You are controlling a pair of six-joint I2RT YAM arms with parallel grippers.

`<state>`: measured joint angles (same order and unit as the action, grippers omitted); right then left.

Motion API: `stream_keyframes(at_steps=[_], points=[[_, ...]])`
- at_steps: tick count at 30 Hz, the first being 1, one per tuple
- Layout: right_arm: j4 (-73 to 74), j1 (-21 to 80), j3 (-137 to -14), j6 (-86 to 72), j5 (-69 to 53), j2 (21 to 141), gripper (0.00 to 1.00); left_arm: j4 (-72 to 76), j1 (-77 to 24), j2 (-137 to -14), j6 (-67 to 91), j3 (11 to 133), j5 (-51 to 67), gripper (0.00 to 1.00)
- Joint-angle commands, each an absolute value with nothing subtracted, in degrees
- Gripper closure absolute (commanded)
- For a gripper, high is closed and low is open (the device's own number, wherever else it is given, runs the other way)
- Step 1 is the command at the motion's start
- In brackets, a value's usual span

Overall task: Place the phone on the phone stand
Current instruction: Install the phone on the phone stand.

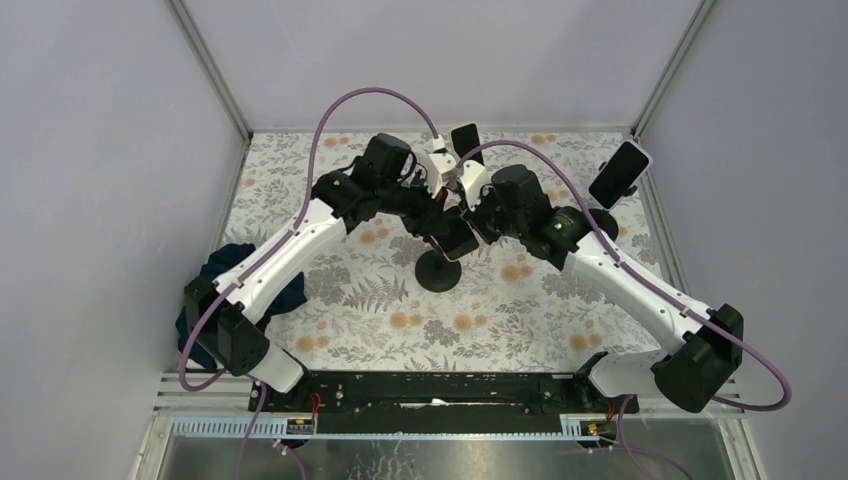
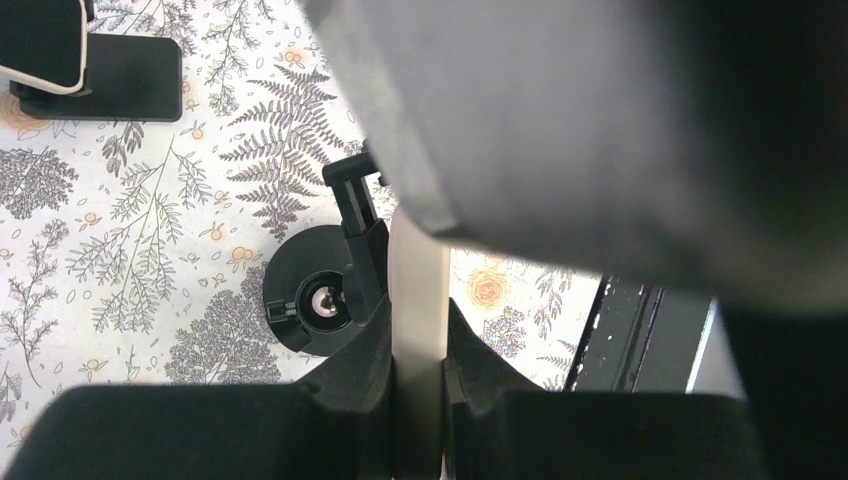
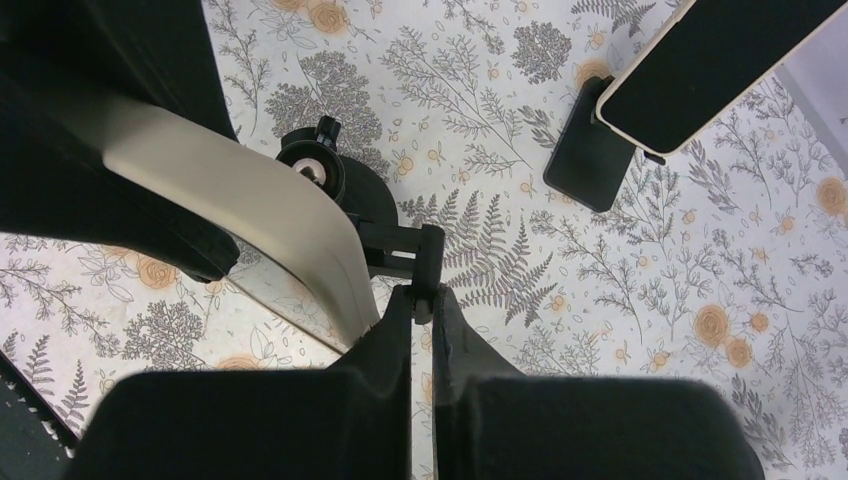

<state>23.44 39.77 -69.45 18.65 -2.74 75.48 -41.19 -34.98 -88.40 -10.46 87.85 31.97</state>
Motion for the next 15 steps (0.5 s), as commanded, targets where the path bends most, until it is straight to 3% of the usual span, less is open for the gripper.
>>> stream_keyframes(at_steps=[1,15], points=[[23.03,40.96,-69.47,20.09,0.37,72.0,1.0,-44.6,-32.61,-88.88,-7.35,83.98,11.87,1.0],[18.61,40.96,-67.41,21.13,6.36,71.99,1.0,-45.44,-32.6,-86.8,-3.96,80.83,9.1,1.0]])
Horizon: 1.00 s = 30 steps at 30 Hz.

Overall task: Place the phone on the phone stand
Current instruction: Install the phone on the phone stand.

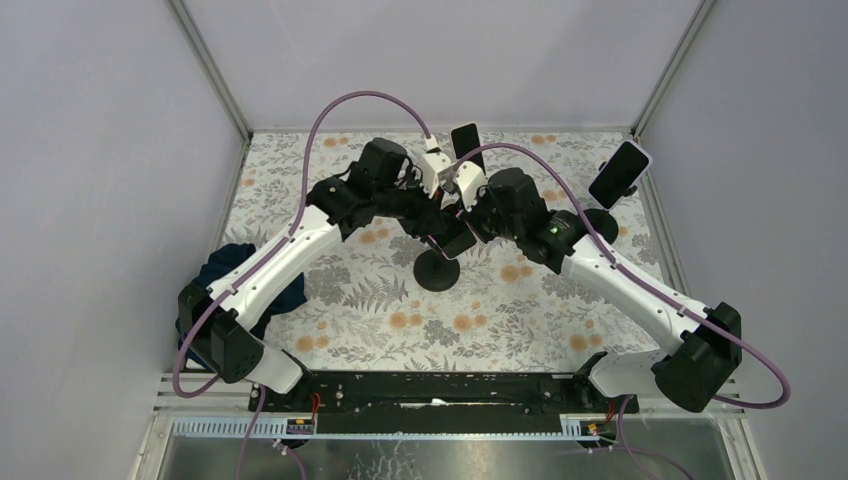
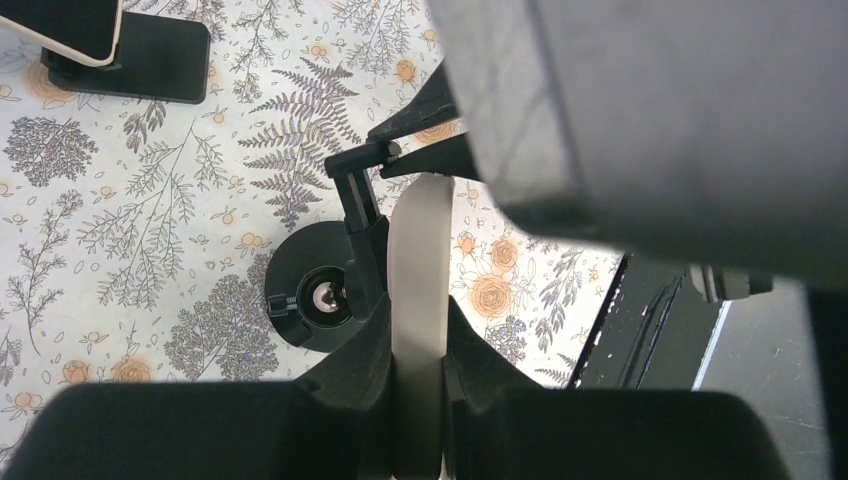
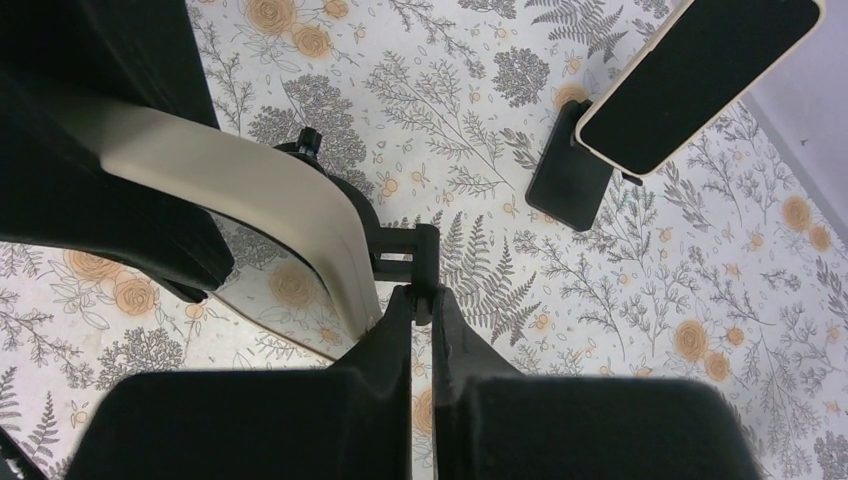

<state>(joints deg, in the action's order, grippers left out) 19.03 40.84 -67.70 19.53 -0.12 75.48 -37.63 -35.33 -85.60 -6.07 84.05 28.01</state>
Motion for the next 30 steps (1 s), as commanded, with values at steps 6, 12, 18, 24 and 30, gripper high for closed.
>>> stream_keyframes(at_steps=[6,12,18,24,30], points=[[15.82,40.96,-65.49,21.27,7.46,72.05,1.0,-45.46,-32.61,-86.83,-0.95,80.33,9.23,1.0],[13.22,41.63,-63.96,22.54,9.33,72.25,1.0,-46.64,-32.6,-87.92,2.68,81.29,7.77,1.0],[12.6,42.61,-63.9,23.43,10.64,72.33,1.0,-48.19,-32.6,-88.76,3.97,82.57,7.32,1.0],[11.34,43.06,-63.24,23.64,11.51,72.41,1.0,-49.34,-32.82,-89.13,5.63,83.23,6.94,1.0],[9.55,43.75,-61.91,23.55,11.38,72.83,1.0,-49.27,-33.04,-89.16,7.06,83.29,7.28,1.0]])
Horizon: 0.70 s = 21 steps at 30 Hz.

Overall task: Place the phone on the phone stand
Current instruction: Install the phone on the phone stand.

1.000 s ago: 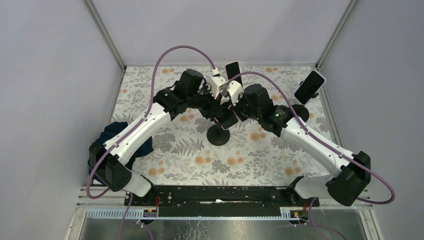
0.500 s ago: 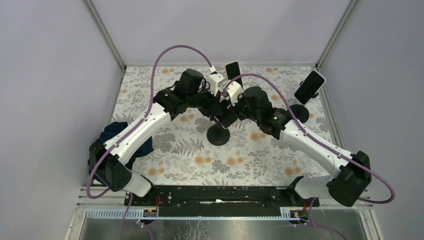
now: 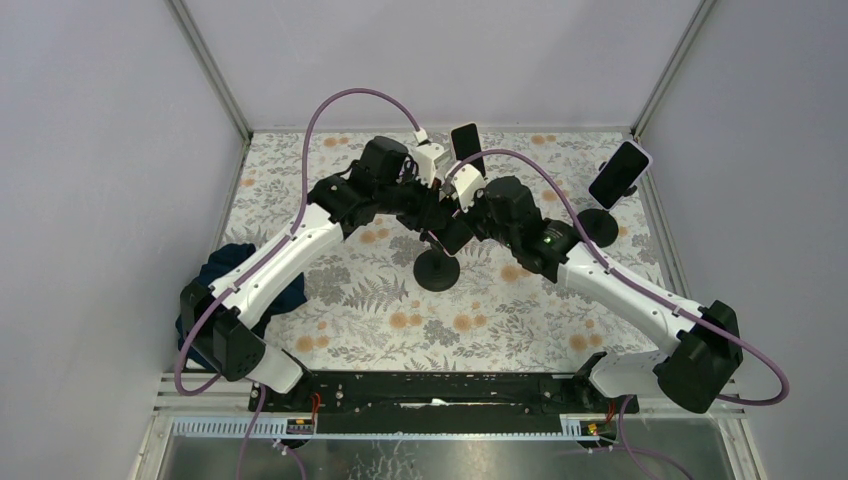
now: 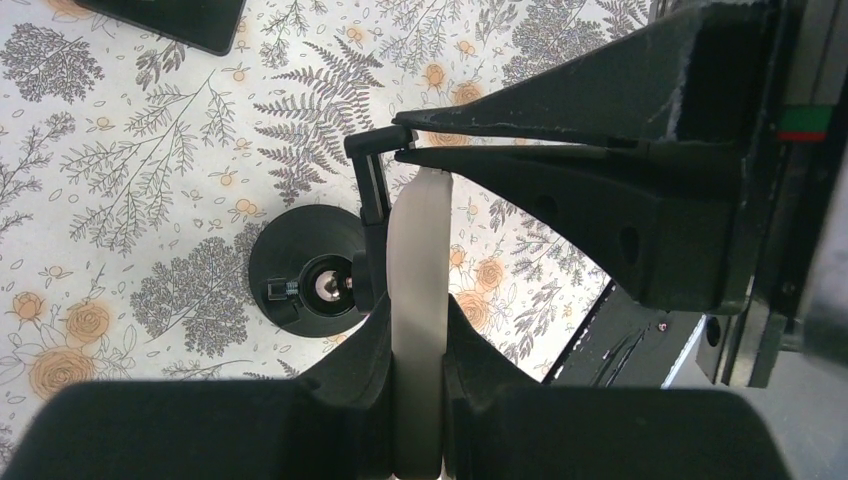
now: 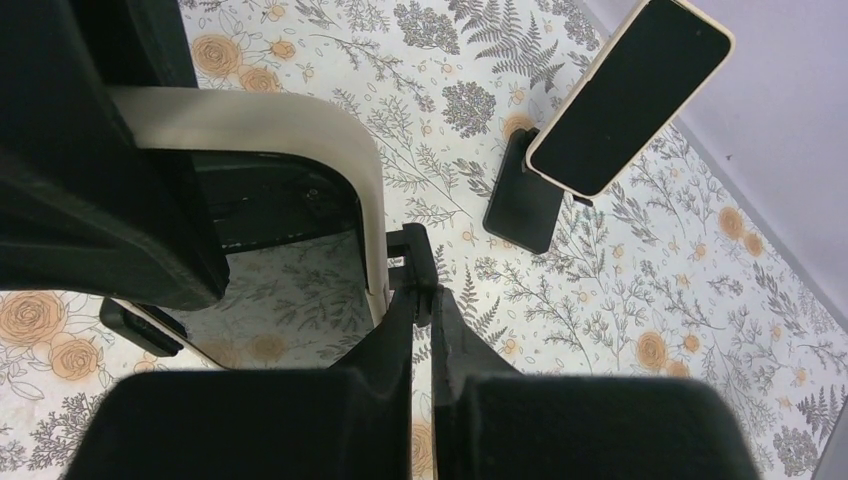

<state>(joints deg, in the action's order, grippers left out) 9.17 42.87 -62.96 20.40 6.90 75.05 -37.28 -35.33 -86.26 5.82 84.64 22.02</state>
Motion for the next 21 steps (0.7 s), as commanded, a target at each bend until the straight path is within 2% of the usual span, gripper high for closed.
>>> stream_keyframes(at_steps=[1,21], points=[[9.27,43.81,-61.8,23.55,11.37,72.9,1.0,-49.24,-33.05,-89.2,7.23,83.29,7.42,1.0],[6.96,44.99,-60.06,23.81,11.78,72.87,1.0,-51.7,-35.0,-90.48,13.48,85.67,4.22,1.0]])
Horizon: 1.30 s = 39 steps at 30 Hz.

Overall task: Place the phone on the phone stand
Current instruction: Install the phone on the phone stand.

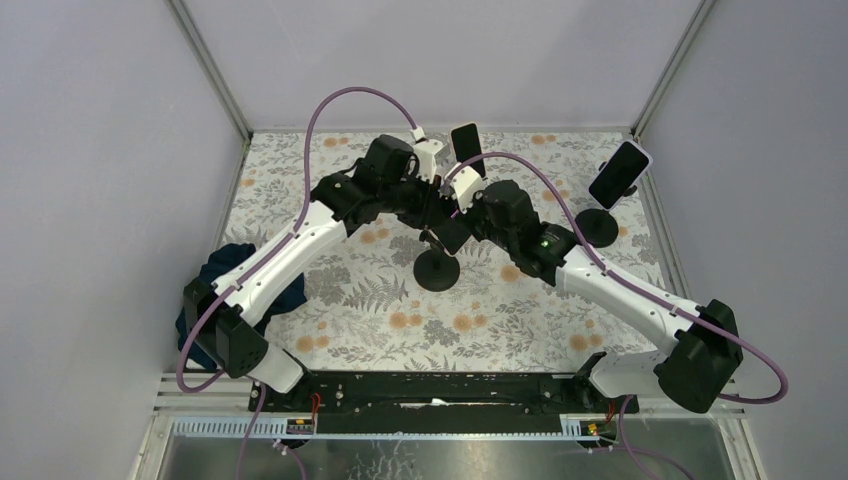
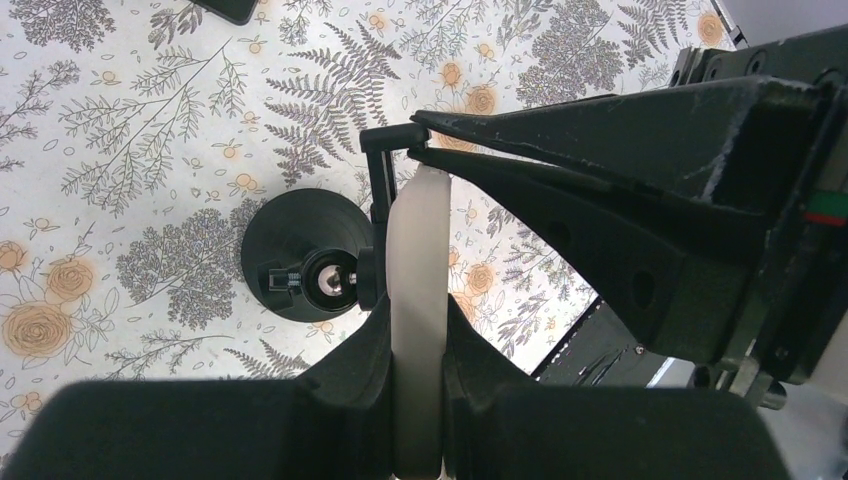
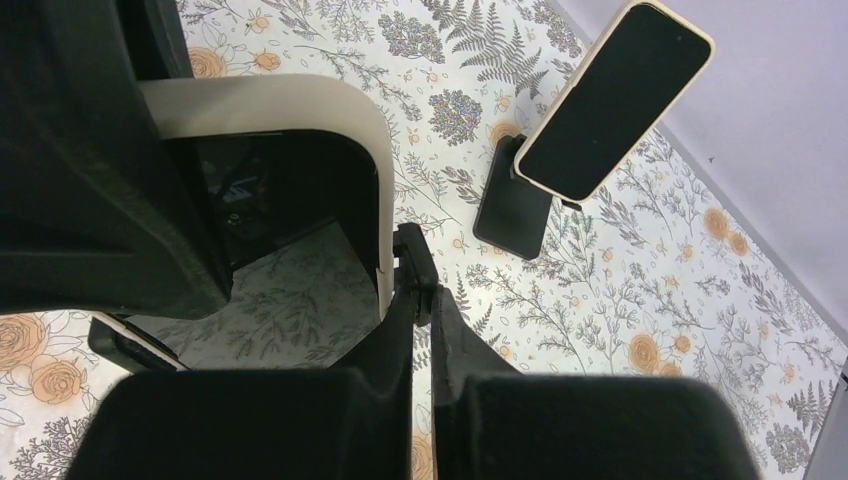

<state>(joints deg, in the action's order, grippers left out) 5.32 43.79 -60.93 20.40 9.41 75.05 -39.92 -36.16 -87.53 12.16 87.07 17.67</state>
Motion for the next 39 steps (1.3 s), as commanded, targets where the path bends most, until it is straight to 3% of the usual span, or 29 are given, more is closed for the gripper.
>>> stream_keyframes(at_steps=[1,39], points=[[6.99,45.06,-60.03,23.86,11.72,72.86,1.0,-51.86,-35.16,-90.63,13.45,85.69,4.0,1.0],[0.71,46.76,-56.52,25.09,14.33,72.94,1.0,-55.6,-38.23,-93.88,20.57,88.56,-2.47,1.0]])
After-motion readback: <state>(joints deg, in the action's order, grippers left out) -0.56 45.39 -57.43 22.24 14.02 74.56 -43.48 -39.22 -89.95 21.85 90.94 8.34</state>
